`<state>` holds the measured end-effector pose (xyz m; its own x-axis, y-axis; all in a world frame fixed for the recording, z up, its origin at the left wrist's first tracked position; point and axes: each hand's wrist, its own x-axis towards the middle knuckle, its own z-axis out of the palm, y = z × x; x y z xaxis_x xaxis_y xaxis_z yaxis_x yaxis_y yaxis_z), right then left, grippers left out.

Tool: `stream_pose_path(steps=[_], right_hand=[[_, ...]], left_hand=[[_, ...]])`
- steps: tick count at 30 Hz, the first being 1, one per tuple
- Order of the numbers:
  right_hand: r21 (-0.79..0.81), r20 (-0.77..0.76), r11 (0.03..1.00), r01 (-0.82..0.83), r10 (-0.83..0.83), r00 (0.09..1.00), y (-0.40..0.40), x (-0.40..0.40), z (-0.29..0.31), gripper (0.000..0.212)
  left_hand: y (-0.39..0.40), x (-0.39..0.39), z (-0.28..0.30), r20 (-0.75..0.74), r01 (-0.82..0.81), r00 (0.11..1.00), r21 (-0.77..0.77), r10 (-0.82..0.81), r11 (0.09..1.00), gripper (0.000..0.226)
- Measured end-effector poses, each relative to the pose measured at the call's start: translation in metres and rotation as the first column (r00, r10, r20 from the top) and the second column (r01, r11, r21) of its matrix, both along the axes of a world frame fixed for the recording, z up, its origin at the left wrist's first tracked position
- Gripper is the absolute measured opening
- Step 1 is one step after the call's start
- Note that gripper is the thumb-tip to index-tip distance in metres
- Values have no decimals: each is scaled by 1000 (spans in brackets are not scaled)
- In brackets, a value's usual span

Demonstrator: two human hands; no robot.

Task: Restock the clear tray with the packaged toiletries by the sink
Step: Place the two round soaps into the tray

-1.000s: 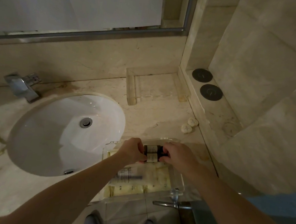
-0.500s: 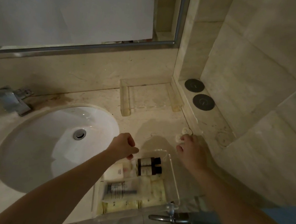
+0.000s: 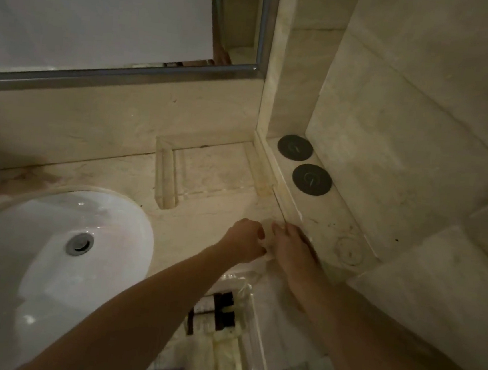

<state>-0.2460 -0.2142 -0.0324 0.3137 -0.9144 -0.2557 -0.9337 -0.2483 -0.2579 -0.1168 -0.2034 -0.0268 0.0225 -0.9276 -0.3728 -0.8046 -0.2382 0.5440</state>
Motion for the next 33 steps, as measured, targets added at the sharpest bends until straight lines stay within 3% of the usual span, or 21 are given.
stream_pose_path(steps=[3,8,14,15,17,20,22,24,27,33], right_hand=[[26,-6,1000,2,-2,1000,-4,2,-5,40],[-4,-70,1000,-4,4,998,-2,4,-1,32],[-86,-247,989,-124,99,964,6,5,7,33],[-109,-200,991,-78,55,978,8,6,6,30],[-88,88,983,160,-152,984,11,11,7,23],[71,518,915,396,-374,770,19,17,16,26],[201,666,907,371,-404,627,30,21,31,33],[273,748,911,309,-404,527,41,23,47,38],[261,799,931,255,-356,484,56,25,67,42],[172,864,960,220,-254,435,89,30,103,47]], left_hand=[[-8,-15,-12,74,107,992,-32,-104,994,30],[-13,-19,-21,71,111,991,-5,-110,994,26],[-3,14,-8,-179,-158,969,81,170,984,32],[0,21,-3,-263,-222,934,98,240,970,33],[8,33,10,-461,-335,808,153,367,930,34],[27,46,34,-734,-407,514,247,444,879,33],[43,52,50,-828,-386,338,311,447,868,36],[58,57,65,-871,-347,236,340,432,874,36],[77,64,89,-895,-299,199,332,399,895,35],[115,68,127,-913,-303,240,254,331,919,40]])
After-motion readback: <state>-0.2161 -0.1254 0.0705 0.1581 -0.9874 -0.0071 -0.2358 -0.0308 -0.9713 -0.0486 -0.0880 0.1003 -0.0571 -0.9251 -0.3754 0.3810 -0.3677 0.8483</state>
